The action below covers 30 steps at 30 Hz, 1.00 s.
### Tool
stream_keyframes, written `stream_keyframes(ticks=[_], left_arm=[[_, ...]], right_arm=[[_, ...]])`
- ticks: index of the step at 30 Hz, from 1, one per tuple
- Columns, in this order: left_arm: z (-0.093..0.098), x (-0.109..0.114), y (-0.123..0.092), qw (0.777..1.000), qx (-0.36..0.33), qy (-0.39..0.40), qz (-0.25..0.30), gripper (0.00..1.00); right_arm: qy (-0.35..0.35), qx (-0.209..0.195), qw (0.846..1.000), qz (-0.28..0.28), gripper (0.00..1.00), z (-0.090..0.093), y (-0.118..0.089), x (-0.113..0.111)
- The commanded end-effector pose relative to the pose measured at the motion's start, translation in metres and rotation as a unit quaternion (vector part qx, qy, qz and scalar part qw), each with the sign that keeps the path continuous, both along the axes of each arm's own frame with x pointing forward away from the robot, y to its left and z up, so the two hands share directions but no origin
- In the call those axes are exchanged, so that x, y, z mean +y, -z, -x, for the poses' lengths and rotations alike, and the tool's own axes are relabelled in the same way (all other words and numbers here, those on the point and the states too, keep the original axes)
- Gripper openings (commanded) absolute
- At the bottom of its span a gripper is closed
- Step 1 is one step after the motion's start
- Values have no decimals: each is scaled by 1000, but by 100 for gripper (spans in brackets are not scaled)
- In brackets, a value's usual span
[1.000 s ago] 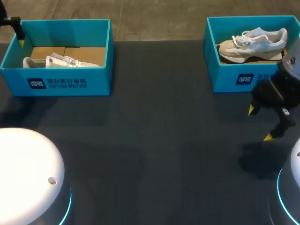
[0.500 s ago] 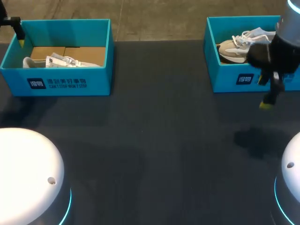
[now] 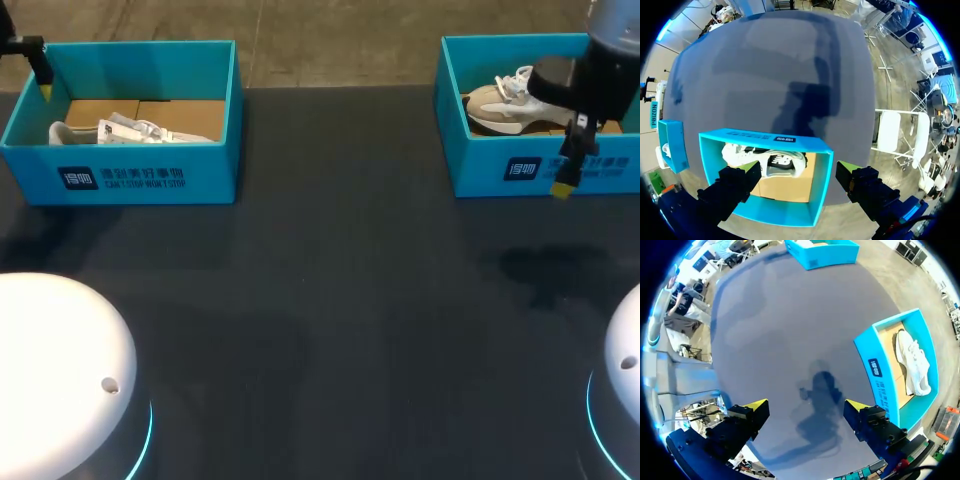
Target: Take the shoe out of the shoebox, open the shoe tongue, remove and reinsert the insole, then place the shoe into the shoebox
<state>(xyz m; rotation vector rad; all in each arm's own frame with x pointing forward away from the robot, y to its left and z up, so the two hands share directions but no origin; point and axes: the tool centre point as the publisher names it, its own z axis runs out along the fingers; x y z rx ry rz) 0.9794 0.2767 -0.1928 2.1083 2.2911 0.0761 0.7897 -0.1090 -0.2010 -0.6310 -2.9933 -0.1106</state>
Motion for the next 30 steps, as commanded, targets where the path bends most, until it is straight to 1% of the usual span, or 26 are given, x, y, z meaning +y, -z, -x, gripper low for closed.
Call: stream_keyframes(ticks=[1, 3, 4, 6, 8, 9, 11, 12, 14, 15, 30], left_arm=[[0, 0, 0, 1000, 0, 0, -1, 100], [0, 0, 0, 1000, 0, 0, -1, 100], [0, 0, 0, 1000, 0, 0, -1, 100], [0, 0, 0, 1000, 0, 0, -1, 100], [0, 0, 0, 1000, 0, 0, -1, 100], [0, 0, 0, 1000, 0, 0, -1, 100], [0, 0, 0, 1000, 0, 0, -1, 100], [0, 0, 0, 1000, 0, 0, -1, 100], [0, 0, 0, 1000, 0, 0, -1, 100], [0, 0, 0, 1000, 0, 0, -1, 100], [0, 0, 0, 1000, 0, 0, -1, 100]], right_arm=[[34, -5, 999, 11, 100, -7, 5, 0], [113, -2, 992, 51, 100, -28, 10, -5], [152, -14, 986, 60, 100, -41, 10, -10], [228, -20, 971, 62, 100, -66, 7, -23], [288, -32, 952, 94, 100, -89, 3, -36], [311, -47, 943, 107, 100, -100, 1, -42], [358, -48, 926, 111, 100, -120, -6, -56], [373, -55, 919, 115, 100, -129, -9, -63], [417, -42, 896, 145, 100, -152, -9, -77], [453, -31, 878, 152, 100, -162, -9, -85], [453, -31, 878, 152, 100, -162, -9, -85]])
